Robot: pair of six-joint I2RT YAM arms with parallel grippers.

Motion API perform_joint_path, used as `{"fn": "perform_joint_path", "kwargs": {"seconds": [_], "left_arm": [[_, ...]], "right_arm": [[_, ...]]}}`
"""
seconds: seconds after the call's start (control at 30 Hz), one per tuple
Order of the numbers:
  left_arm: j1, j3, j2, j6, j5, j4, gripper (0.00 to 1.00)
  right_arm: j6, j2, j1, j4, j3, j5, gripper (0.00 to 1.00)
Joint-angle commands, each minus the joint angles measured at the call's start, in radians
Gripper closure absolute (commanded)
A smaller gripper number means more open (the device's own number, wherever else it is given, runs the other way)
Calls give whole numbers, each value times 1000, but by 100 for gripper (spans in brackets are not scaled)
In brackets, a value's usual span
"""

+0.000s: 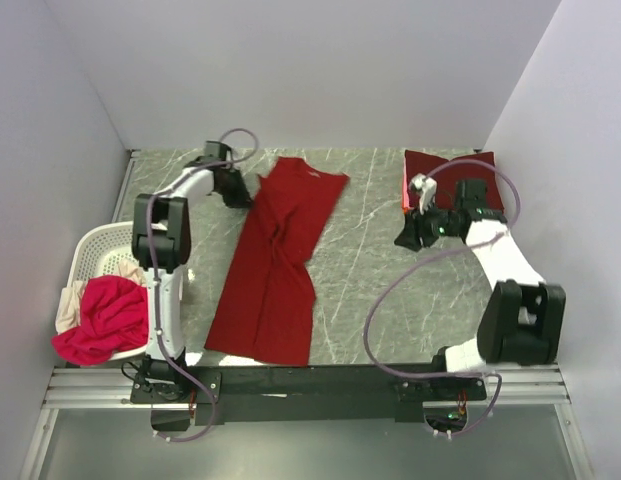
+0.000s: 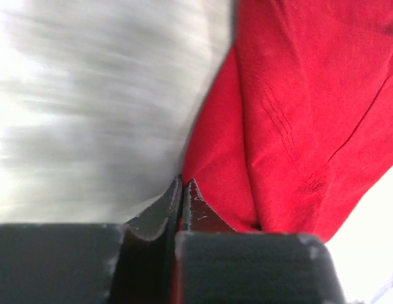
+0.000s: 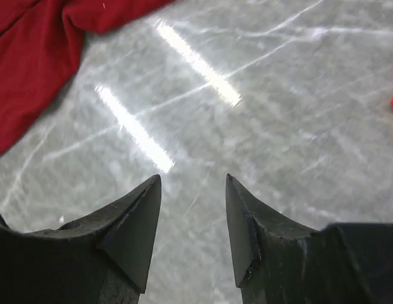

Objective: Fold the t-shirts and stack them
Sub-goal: Fold the tshirt

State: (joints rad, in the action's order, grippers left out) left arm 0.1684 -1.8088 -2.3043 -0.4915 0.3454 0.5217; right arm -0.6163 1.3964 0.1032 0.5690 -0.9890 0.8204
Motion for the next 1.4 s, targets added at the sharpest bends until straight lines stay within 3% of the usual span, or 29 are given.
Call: {"fn": "perform_joint_path", "kwargs": {"seconds": [0.0, 0.1, 0.2, 0.37, 0.5, 0.63, 0.8, 1.13, 1.3, 1.37], "left_arm": [[-26, 26, 83, -9, -60, -12, 86], [-29, 71, 159, 4, -34, -51, 58], [-29, 121, 306, 17, -80, -110, 43], [-27, 356, 627, 97, -273, -192, 34], [-29, 621, 979, 166, -380, -282, 20], [-30, 848, 1180, 195, -421, -313, 17], [-30, 956, 1302, 225, -453, -296, 18], [-30, 976, 1356, 214, -439, -325, 18], [-30, 976, 1356, 217, -437, -328, 18], [-30, 977, 1355, 218, -437, -328, 18]], "right_arm": [[200, 114, -42, -102, -140, -26, 48], [394, 271, -143, -149, -265, -98, 48], [646, 432, -239, -233, -397, -179, 48], [808, 630, -371, -284, -568, -187, 47], [972, 667, -436, -380, -551, -372, 46], [1061, 777, -430, -311, -696, -524, 46], [1122, 935, -427, -241, -867, -477, 47], [1179, 1044, -430, -118, -1051, -448, 50], [1170, 1092, -430, -61, -1138, -403, 66], [1178, 1119, -431, -26, -1187, -385, 68]]}}
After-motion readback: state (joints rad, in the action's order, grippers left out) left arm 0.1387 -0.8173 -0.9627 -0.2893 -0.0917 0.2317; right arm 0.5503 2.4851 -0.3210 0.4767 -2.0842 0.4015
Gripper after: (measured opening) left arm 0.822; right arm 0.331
